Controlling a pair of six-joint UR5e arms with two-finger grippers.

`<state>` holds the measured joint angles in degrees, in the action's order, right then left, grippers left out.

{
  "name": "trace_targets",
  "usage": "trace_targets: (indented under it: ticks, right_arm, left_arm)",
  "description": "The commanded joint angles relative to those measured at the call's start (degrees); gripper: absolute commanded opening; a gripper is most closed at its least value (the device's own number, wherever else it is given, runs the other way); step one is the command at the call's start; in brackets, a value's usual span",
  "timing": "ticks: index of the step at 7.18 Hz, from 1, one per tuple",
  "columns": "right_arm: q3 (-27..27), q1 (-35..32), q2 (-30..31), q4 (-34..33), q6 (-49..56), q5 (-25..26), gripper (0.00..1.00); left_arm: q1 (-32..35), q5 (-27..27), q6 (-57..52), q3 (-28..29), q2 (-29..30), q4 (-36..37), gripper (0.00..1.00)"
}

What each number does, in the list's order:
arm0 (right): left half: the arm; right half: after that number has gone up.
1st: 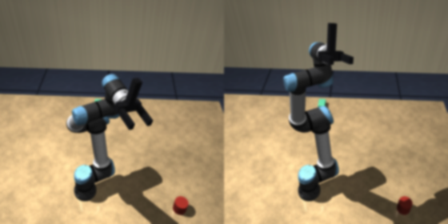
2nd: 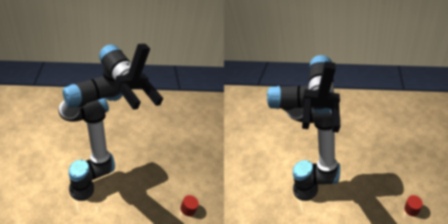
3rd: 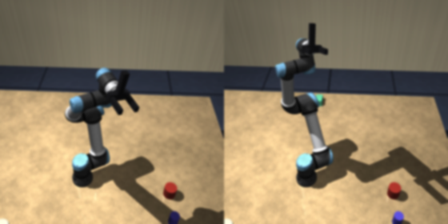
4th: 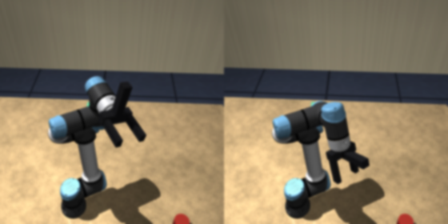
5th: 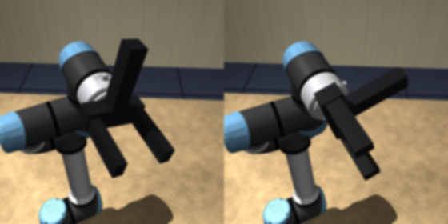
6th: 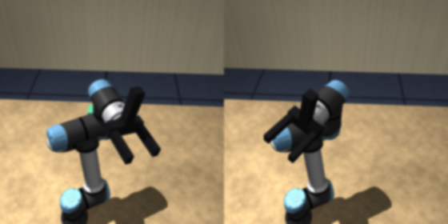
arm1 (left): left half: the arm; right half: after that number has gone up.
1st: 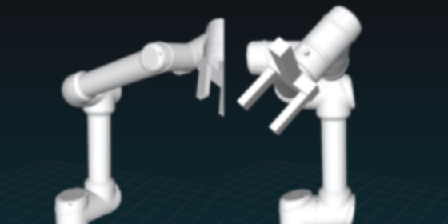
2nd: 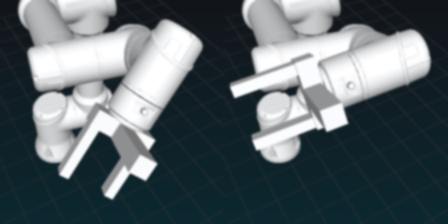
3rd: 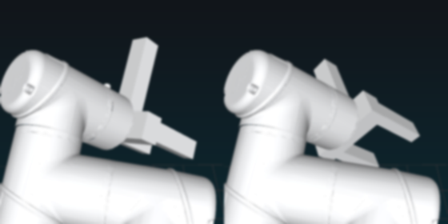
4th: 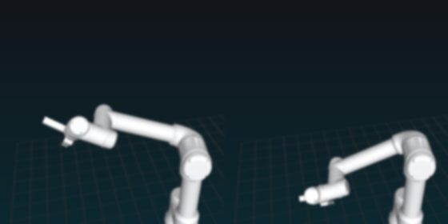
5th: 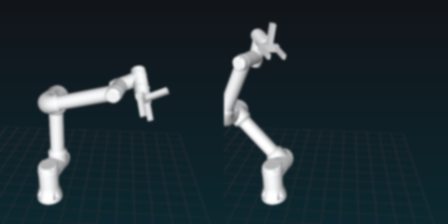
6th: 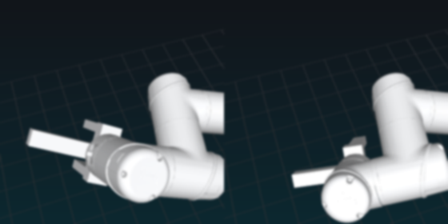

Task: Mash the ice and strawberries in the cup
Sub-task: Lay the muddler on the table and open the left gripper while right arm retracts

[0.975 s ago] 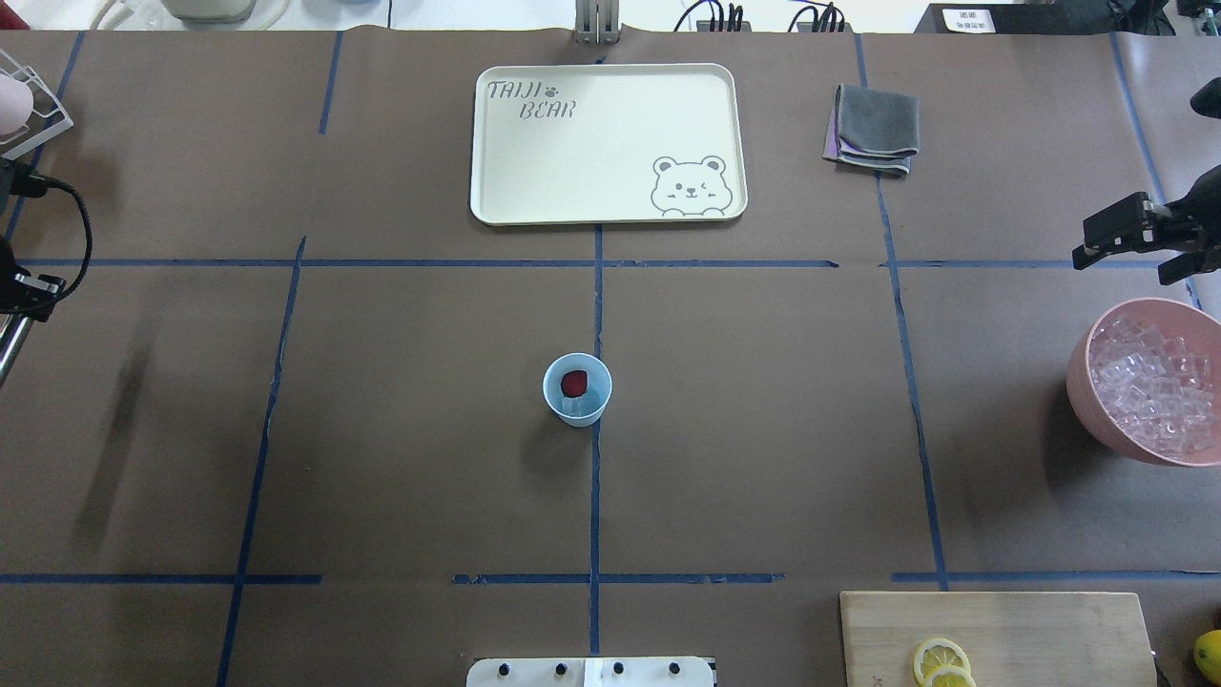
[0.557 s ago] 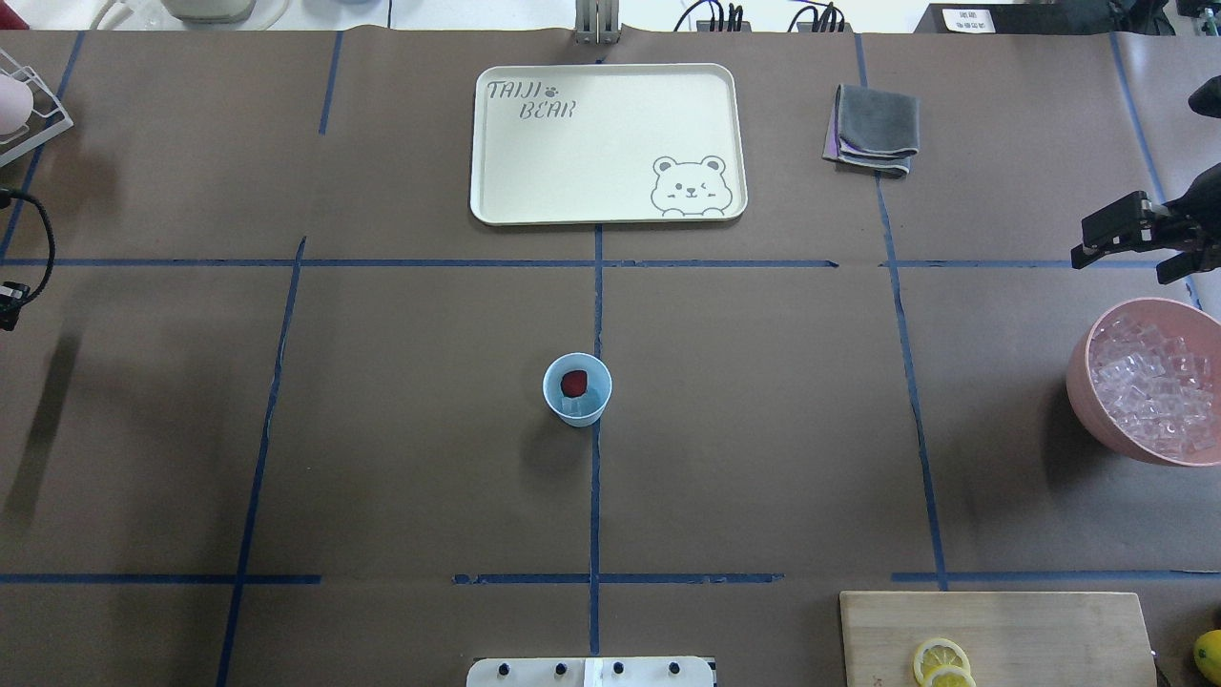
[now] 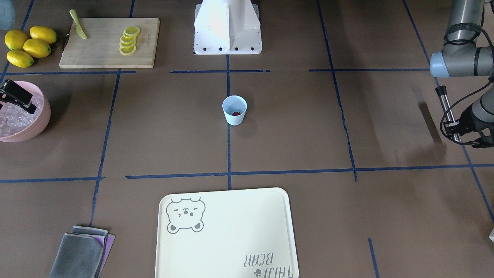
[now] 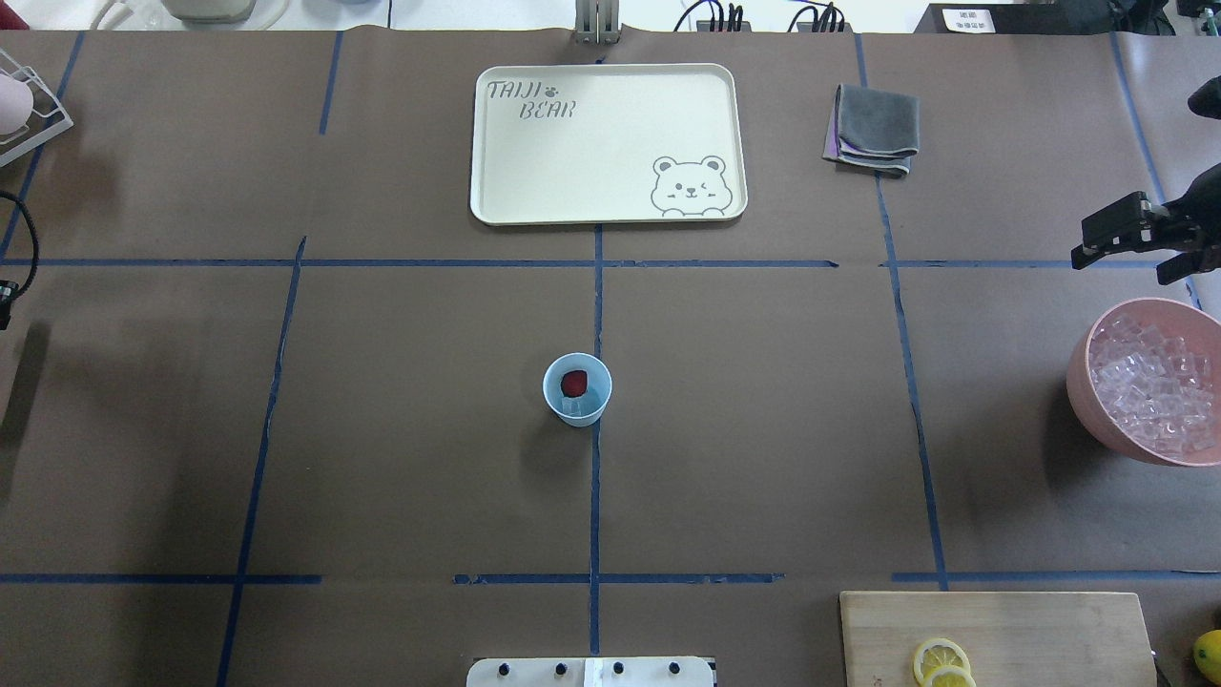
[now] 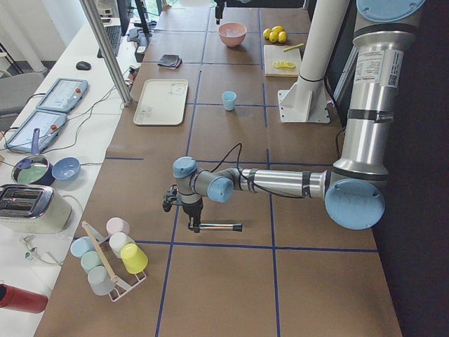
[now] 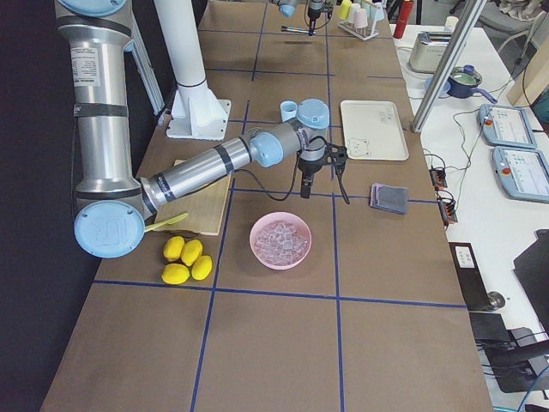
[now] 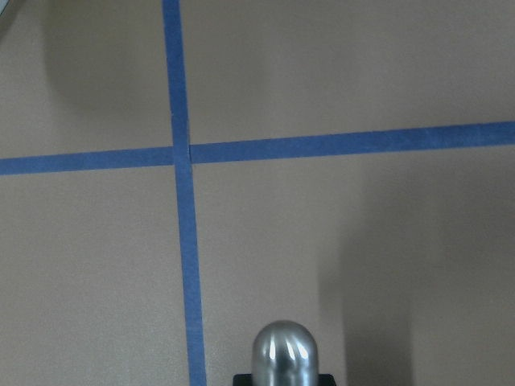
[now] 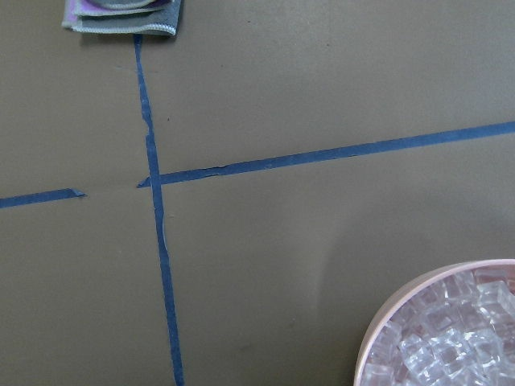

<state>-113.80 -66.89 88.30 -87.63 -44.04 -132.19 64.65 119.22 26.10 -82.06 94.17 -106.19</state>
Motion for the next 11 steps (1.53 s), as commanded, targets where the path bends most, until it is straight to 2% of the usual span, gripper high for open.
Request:
trace_targets:
  ticks: [1, 7, 9, 11]
  right_arm:
    - [0.07, 0.00, -0.06, 0.00, 0.00, 0.00, 1.00]
    - [-0.01, 0.00, -0.15, 0.00, 0.00, 0.00, 1.00]
    - [-0.01, 0.00, -0.15, 0.00, -0.08, 0.00, 1.00]
    - [-0.01, 0.00, -0.15, 0.00, 0.00, 0.00, 1.00]
  left_arm:
    - [0.03, 0.05, 0.53, 4.17, 0.05, -7.07, 0.01]
    - [-0.14, 0.23, 4.48, 4.98, 0.40, -8.42, 0.02]
    - [-0.14, 0.23, 4.39, 5.68, 0.31, -10.52, 0.08]
    - [-0.23, 0.23, 4.04, 5.95, 0.40, -10.88, 0.09]
